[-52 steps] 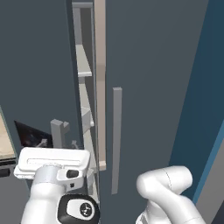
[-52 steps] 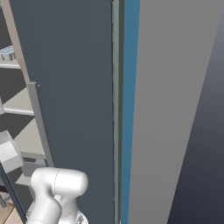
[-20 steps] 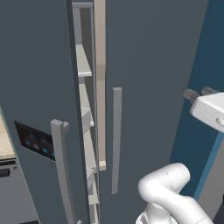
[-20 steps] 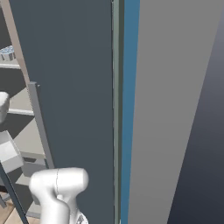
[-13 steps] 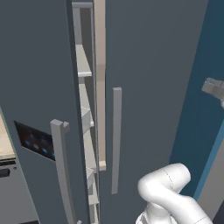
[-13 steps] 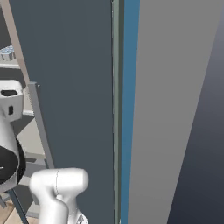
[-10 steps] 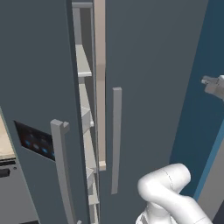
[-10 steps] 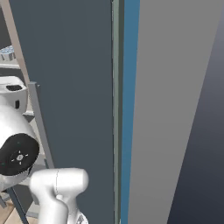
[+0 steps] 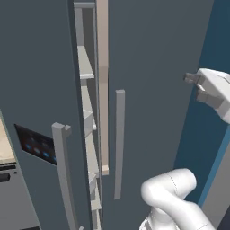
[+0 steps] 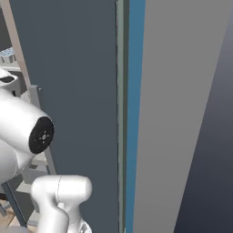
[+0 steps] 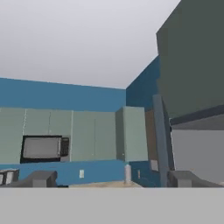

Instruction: Open the freezer door, pick up the ice cube tray from the freezer, and place it on the dining counter.

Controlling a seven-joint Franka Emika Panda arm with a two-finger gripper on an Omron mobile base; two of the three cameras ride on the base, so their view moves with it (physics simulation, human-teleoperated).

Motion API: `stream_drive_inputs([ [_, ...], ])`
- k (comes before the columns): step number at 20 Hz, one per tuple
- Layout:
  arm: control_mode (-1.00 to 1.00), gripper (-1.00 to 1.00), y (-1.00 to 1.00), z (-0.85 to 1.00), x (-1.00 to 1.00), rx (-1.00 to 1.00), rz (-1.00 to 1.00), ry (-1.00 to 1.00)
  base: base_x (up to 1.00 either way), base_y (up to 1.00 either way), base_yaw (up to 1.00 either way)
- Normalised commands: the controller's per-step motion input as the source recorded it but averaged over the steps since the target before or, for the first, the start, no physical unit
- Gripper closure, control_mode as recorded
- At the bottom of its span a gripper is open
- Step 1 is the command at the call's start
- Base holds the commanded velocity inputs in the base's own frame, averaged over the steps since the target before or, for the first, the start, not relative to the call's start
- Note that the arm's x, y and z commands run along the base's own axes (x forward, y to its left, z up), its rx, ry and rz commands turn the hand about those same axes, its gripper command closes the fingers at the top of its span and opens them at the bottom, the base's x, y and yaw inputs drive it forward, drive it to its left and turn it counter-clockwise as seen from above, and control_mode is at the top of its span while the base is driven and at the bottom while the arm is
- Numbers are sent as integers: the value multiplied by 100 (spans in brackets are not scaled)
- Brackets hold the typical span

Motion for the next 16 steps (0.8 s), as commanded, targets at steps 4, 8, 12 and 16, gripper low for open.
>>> stream_drive_inputs([
  [4,-100,-100,24,15,0,0,7,-5,0,0,0],
  [8,-100,-100,13,21,2,0,6,0,0,0,0],
  [12,-100,-100,0,15,13,0,10,1,0,0,0],
  [16,-100,-100,0,0,9,-1,17,0,0,0,0],
])
